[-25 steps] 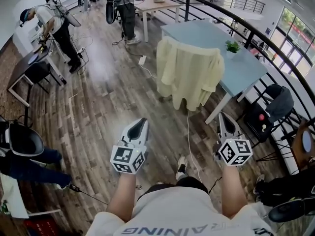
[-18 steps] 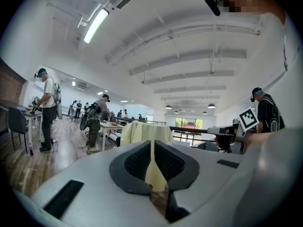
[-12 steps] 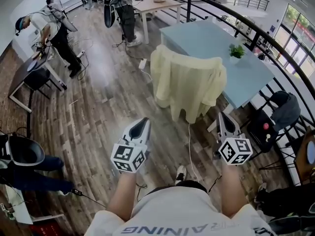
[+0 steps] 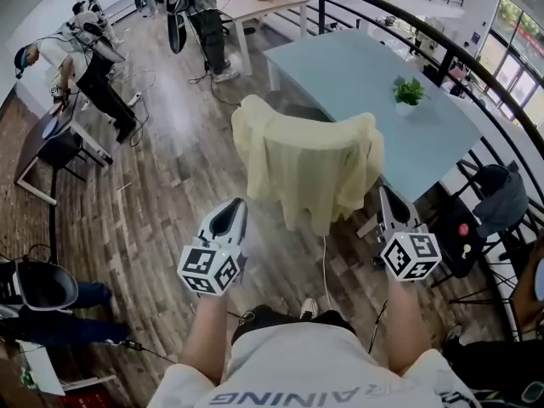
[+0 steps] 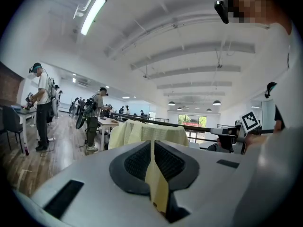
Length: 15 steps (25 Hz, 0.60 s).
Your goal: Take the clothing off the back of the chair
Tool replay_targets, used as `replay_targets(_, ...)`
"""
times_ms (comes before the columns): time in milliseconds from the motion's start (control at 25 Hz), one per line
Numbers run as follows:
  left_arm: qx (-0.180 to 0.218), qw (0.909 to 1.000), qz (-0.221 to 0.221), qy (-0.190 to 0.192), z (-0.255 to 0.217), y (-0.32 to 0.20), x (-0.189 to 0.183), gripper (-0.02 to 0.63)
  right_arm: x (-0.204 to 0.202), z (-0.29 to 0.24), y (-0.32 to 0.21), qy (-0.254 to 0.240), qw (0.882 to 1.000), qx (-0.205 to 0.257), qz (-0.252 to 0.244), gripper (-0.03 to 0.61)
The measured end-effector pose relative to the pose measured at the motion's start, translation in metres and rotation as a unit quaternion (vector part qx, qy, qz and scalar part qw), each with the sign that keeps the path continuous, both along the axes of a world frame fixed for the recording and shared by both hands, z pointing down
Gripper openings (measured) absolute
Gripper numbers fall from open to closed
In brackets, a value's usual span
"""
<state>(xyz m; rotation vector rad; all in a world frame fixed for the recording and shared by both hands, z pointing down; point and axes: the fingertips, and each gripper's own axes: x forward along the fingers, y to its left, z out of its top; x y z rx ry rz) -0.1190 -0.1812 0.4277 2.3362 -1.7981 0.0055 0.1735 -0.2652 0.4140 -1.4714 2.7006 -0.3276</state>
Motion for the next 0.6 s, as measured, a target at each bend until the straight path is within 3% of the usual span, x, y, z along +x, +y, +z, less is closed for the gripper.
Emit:
replay_targets(320, -0.003, 0.9999, -0.014, 0.009, 0.008, -0.061, -0.019, 0.052, 0.008, 0.000, -0.050, 0.004, 1.000, 0.000, 0.021, 0.020)
replay_targets(600, -0.007, 0.9996, 0.015, 0.022, 0.018, -0.114, -0.064, 0.052, -0.018, -0.005, -0.082, 0.021, 0.997, 0.003, 0.068, 0.020)
